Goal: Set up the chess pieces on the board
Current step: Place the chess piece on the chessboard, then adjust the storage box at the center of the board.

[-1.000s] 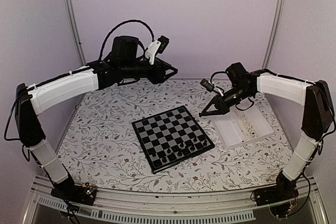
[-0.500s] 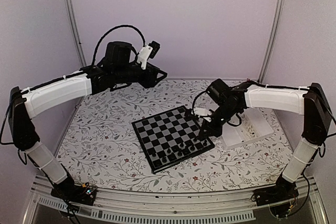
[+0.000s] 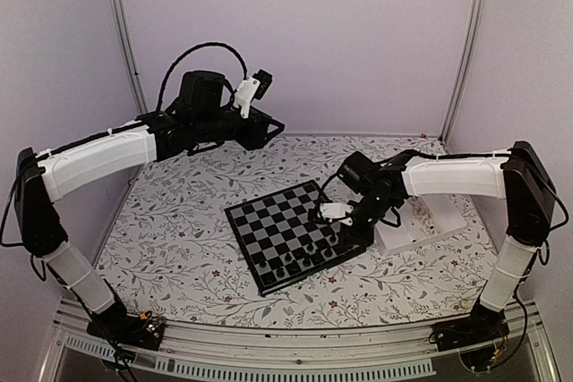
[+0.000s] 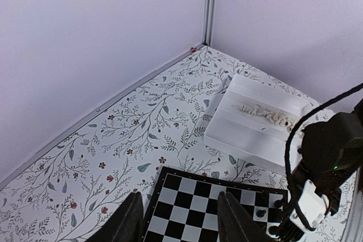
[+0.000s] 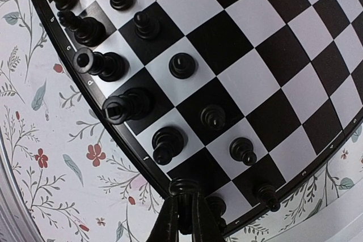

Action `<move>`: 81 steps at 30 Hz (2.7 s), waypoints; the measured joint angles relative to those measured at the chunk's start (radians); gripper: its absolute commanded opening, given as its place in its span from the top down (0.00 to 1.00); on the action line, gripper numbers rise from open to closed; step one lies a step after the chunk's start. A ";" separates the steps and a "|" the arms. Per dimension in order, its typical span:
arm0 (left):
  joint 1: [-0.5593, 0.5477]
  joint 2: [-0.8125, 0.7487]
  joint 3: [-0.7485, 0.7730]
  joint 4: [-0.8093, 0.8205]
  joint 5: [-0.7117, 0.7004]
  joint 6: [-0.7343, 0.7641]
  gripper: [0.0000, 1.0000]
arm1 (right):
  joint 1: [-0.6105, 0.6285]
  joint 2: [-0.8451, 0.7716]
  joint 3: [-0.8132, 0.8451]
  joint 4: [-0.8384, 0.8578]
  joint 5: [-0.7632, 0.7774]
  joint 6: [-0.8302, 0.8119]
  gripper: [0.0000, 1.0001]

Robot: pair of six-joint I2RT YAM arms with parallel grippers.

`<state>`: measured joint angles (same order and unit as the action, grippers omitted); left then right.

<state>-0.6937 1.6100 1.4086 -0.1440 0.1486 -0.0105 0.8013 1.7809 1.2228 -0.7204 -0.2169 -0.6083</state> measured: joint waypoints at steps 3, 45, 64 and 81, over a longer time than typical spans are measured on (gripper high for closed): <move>0.000 0.000 0.000 0.000 0.000 0.000 0.54 | 0.005 0.006 0.000 0.003 0.009 -0.003 0.99; 0.000 0.001 0.000 -0.004 0.024 0.000 0.54 | 0.018 0.053 0.014 0.021 0.050 0.009 0.77; -0.007 0.042 0.000 -0.008 0.021 0.065 0.54 | -0.235 -0.235 -0.018 0.014 -0.038 -0.006 0.66; -0.111 0.218 0.121 -0.106 0.031 0.084 0.55 | -0.475 -0.258 -0.347 0.080 -0.040 -0.253 0.64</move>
<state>-0.8043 1.8278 1.5295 -0.2501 0.1795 0.0734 0.3264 1.5230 0.8761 -0.6399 -0.2565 -0.8616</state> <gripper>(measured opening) 0.452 0.350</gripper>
